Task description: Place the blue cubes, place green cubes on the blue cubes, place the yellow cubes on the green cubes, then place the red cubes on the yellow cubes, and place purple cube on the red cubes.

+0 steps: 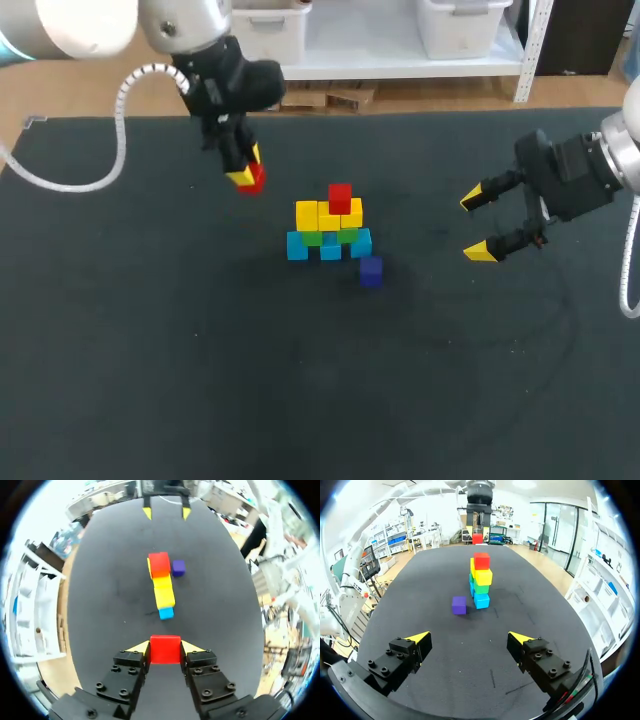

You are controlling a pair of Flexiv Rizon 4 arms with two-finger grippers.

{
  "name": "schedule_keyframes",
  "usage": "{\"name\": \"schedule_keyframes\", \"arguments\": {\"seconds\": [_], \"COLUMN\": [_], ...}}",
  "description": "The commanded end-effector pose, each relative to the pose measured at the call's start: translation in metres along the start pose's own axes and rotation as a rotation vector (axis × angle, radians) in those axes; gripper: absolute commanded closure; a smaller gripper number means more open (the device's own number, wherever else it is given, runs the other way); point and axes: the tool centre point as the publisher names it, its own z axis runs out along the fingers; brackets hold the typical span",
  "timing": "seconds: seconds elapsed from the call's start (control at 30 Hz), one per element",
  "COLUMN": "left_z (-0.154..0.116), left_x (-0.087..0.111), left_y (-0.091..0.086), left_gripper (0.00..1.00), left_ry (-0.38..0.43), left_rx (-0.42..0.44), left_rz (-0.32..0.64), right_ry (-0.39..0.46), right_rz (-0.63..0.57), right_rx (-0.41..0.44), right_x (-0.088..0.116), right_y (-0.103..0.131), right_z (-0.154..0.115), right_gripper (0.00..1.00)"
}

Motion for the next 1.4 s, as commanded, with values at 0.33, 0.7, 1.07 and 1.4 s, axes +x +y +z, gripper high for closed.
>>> {"name": "schedule_keyframes", "arguments": {"seconds": [0.33,0.7,1.07,1.4], "left_z": [0.005,0.02,0.029,0.039], "left_x": [-0.031,-0.056,-0.067,-0.076], "left_y": [-0.008,-0.004,-0.003,-0.001], "left_gripper": [1.0,1.0,1.0,1.0], "left_ry": [-0.068,-0.062,-0.067,-0.087], "left_rx": [-0.159,-0.126,-0.094,-0.07], "left_rz": [-0.074,-0.047,-0.044,-0.039], "right_ry": [-0.003,-0.003,-0.003,-0.003], "right_rz": [-0.001,-0.001,-0.001,-0.001], "right_rx": [-0.001,-0.001,-0.001,-0.001], "right_x": [0.0,0.0,0.0,0.0], "right_y": [-0.001,-0.001,-0.001,-0.001], "right_z": [0.001,0.001,0.001,0.001], "right_gripper": [0.0,0.0,0.0,0.0]}}
